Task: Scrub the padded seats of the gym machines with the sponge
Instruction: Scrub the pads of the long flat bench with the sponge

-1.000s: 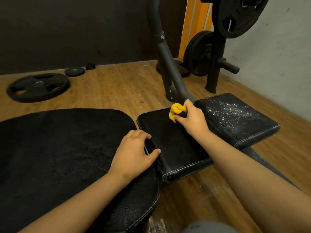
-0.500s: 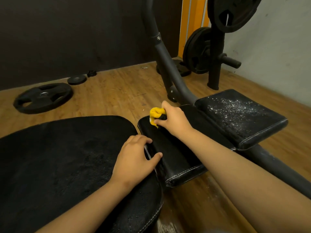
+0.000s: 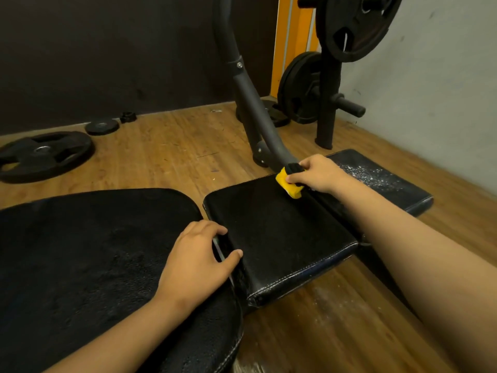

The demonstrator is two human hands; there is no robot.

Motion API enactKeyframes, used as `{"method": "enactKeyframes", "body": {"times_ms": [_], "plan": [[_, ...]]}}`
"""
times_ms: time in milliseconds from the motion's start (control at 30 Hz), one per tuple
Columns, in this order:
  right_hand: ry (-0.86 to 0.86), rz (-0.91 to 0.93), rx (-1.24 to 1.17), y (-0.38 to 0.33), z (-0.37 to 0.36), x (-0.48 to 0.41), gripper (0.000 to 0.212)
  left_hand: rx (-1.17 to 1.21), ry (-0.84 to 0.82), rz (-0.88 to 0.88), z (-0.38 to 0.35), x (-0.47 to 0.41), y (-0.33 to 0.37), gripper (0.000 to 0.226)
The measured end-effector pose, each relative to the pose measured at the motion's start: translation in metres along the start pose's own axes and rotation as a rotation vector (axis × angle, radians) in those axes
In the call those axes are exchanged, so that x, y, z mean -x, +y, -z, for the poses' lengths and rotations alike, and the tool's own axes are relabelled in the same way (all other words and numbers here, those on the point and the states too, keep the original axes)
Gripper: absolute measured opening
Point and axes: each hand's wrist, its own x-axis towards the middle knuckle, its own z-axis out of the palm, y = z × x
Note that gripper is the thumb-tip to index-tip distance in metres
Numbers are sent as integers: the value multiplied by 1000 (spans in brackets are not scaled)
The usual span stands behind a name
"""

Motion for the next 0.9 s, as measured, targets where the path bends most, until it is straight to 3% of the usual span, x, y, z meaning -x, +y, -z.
{"method": "enactKeyframes", "body": {"times_ms": [133,333,400,500,567,633,767,900], "plan": [[40,41,163,-21,-18,5,27,14,12,-6,-1,0,-1,44],[-236,299,67,-60,-70,68,16,12,9,-8,-2,0,-3,36],[-138,227,65,-42,-58,67,20,16,8,-7,-2,0,-3,35],[99,-34,83,6,-13,51,33,18,14,-5,-1,1,-2,35],[156,-171,128,35,6,46,33,16,15,3,-2,1,-2,34],[168,-195,147,51,7,49,29,22,8,12,-2,0,-2,34],[174,-59,61,32,-10,81,15,13,13,8,-2,-1,-2,31],[-7,182,-12,-21,-57,128,16,3,-15,2,-1,-2,-1,29]]}}
